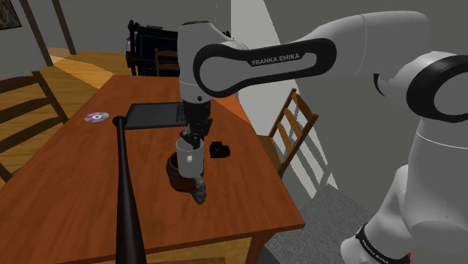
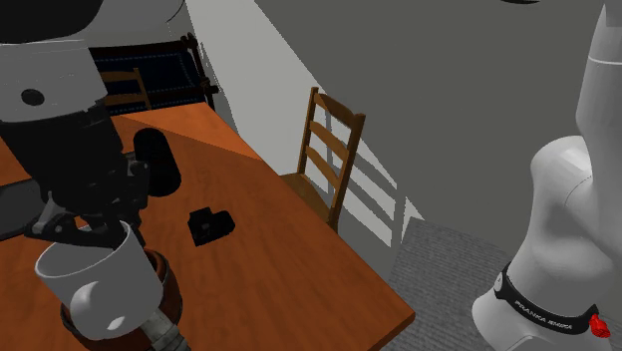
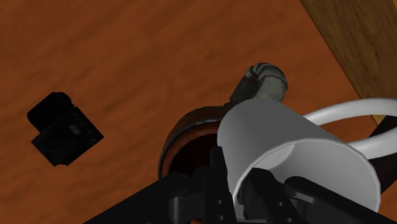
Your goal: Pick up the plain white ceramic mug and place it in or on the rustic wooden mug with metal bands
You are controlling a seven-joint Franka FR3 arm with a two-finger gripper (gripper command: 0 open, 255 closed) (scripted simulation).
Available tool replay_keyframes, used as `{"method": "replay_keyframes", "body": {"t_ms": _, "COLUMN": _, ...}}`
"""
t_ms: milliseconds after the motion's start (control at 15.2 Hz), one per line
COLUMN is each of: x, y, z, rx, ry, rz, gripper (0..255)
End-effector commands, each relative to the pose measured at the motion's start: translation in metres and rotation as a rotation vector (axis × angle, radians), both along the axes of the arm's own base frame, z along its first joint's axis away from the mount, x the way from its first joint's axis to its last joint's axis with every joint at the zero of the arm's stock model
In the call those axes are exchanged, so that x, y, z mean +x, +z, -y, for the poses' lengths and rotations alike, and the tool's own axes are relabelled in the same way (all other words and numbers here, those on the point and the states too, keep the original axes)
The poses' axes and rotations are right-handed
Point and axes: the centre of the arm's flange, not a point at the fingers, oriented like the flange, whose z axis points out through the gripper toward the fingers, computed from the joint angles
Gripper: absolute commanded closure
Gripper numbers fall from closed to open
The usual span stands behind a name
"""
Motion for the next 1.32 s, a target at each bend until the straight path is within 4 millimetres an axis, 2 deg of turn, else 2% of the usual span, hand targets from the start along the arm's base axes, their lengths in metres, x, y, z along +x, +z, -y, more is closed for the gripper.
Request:
{"method": "replay_keyframes", "body": {"t_ms": 0, "x": 0.0, "y": 0.0, "z": 0.0, "rx": 0.0, "ry": 0.0, "rz": 0.0, "gripper": 255}}
{"method": "replay_keyframes", "body": {"t_ms": 132, "x": 0.0, "y": 0.0, "z": 0.0, "rx": 0.0, "ry": 0.0, "rz": 0.0, "gripper": 255}}
{"method": "replay_keyframes", "body": {"t_ms": 198, "x": 0.0, "y": 0.0, "z": 0.0, "rx": 0.0, "ry": 0.0, "rz": 0.0, "gripper": 0}}
{"method": "replay_keyframes", "body": {"t_ms": 528, "x": 0.0, "y": 0.0, "z": 0.0, "rx": 0.0, "ry": 0.0, "rz": 0.0, "gripper": 0}}
{"method": "replay_keyframes", "body": {"t_ms": 792, "x": 0.003, "y": 0.05, "z": 0.0, "rx": 0.0, "ry": 0.0, "rz": 0.0, "gripper": 0}}
{"method": "replay_keyframes", "body": {"t_ms": 1254, "x": 0.003, "y": 0.05, "z": 0.0, "rx": 0.0, "ry": 0.0, "rz": 0.0, "gripper": 0}}
